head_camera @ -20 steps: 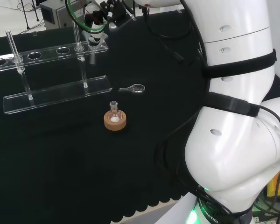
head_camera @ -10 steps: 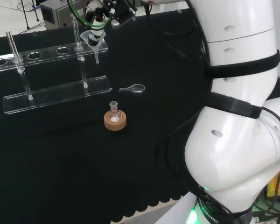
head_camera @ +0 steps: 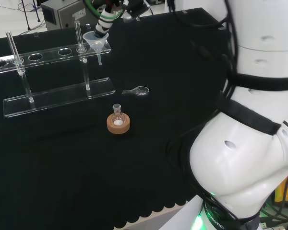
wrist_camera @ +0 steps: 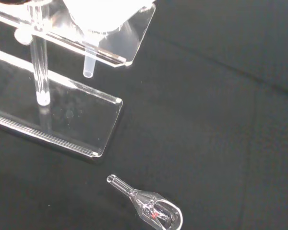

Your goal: Put the funnel back on the funnel stand.

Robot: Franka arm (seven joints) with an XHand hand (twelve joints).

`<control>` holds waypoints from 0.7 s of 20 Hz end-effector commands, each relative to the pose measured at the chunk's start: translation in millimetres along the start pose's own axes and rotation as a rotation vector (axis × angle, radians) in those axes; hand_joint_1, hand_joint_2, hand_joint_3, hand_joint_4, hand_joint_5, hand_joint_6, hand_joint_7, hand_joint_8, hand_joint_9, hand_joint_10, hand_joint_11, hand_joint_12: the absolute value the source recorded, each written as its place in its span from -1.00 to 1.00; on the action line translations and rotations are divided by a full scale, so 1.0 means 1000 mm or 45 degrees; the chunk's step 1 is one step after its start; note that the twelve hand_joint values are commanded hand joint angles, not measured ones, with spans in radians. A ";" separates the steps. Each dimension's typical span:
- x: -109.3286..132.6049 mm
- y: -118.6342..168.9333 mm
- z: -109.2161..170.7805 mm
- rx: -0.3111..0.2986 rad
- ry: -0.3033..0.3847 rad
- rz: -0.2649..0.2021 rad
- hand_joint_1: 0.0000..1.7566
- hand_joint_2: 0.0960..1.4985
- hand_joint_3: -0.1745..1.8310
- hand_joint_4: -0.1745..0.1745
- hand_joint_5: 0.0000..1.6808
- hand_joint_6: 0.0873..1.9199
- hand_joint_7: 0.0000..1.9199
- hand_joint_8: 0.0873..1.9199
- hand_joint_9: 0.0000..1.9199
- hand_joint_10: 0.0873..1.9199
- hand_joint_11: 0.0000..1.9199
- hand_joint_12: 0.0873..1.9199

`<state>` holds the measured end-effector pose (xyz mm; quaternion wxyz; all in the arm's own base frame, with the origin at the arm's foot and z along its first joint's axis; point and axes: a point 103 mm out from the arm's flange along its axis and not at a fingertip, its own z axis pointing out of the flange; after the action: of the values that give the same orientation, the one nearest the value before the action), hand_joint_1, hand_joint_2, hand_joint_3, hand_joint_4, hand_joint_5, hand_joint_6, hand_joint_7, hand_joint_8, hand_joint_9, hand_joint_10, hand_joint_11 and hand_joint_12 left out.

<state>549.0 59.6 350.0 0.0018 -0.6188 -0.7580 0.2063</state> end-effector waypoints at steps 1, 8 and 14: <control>-0.014 -0.083 -0.008 -0.150 0.194 0.083 -0.36 -0.15 -0.48 -0.24 -0.69 -1.00 -0.92 -0.40 -0.70 -0.30 -0.73 0.45; -0.019 -0.140 0.010 -0.175 0.241 0.134 -0.35 -0.13 -0.48 -0.24 -0.66 -1.00 -0.90 -0.39 -0.66 -0.32 -0.70 0.44; -0.024 -0.183 0.037 -0.163 0.275 0.194 -0.35 -0.12 -0.48 -0.26 -0.64 -1.00 -0.88 -0.38 -0.64 -0.33 -0.69 0.44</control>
<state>416.5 20.5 387.6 0.0155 -0.6637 -0.7380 0.1210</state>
